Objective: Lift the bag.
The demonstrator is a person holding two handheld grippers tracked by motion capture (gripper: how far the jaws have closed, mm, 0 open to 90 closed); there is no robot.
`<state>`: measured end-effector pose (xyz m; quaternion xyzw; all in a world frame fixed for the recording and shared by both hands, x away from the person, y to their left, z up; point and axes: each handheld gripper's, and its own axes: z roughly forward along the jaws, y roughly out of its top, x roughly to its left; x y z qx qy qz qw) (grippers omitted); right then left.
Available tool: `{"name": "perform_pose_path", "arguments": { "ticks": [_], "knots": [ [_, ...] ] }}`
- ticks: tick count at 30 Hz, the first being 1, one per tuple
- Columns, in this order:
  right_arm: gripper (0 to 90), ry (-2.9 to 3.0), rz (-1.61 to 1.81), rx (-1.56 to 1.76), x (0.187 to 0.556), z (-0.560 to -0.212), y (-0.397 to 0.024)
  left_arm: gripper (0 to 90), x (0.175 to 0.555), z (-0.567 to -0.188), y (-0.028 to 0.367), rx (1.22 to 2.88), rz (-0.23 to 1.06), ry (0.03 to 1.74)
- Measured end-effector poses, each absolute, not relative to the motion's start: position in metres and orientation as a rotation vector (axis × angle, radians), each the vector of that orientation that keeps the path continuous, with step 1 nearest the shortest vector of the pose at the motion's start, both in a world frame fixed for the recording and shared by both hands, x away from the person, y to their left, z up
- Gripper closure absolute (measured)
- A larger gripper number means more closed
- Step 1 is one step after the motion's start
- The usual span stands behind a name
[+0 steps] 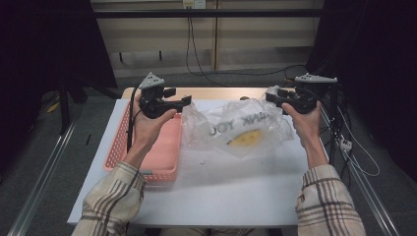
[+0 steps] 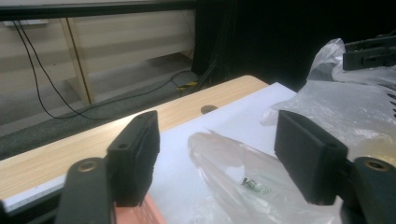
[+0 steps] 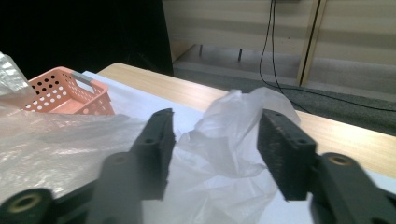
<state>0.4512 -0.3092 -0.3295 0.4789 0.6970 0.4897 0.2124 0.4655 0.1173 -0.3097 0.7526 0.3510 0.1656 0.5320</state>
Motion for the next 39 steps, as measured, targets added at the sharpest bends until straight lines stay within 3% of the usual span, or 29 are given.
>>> {"name": "perform_pose_path", "arguments": {
  "ticks": [3, 7, 8, 15, 21, 28, 31, 32, 36, 37, 39],
  "knots": [
    [40.9, 1.933, 1.339, 1.336, 0.449, -0.329, -0.31, 21.0, 0.461, -0.307, 0.119, 1.802, 0.403, 0.831],
    [84.9, 1.976, 1.356, 1.305, 0.448, -0.328, -0.31, 16.3, 0.449, -0.298, 0.123, 1.769, 0.415, 0.81],
    [88.0, 1.974, 1.355, 1.307, 0.449, -0.329, -0.31, 15.1, 0.445, -0.295, 0.124, 1.765, 0.425, 0.8],
    [90.0, 1.888, 1.267, 1.376, 0.466, -0.332, -0.315, 8.8, 0.421, -0.29, 0.135, 1.755, 0.461, 0.75],
    [90.0, 1.866, 1.189, 1.437, 0.485, -0.344, -0.32, 8.8, 0.415, -0.315, 0.136, 1.82, 0.446, 0.745],
    [90.0, 1.875, 1.219, 1.433, 0.487, -0.358, -0.312, 9.5, 0.401, -0.334, 0.102, 1.943, 0.405, 0.626],
    [88.2, 1.875, 1.237, 1.422, 0.486, -0.355, -0.311, 17.5, 0.404, -0.337, 0.085, 1.971, 0.413, 0.611],
    [84.1, 1.882, 1.247, 1.421, 0.484, -0.354, -0.31, 25.7, 0.408, -0.339, 0.082, 1.979, 0.389, 0.611],
    [69.4, 1.896, 1.262, 1.388, 0.477, -0.348, -0.31, 78.7, 0.424, -0.346, 0.074, 1.97, 0.302, 0.632],
    [65.3, 1.894, 1.269, 1.384, 0.475, -0.347, -0.31, 85.8, 0.425, -0.346, 0.072, 1.964, 0.286, 0.644],
    [59.6, 1.9, 1.275, 1.382, 0.471, -0.344, -0.311, 89.6, 0.426, -0.342, 0.071, 1.951, 0.273, 0.639]
  ]
}}
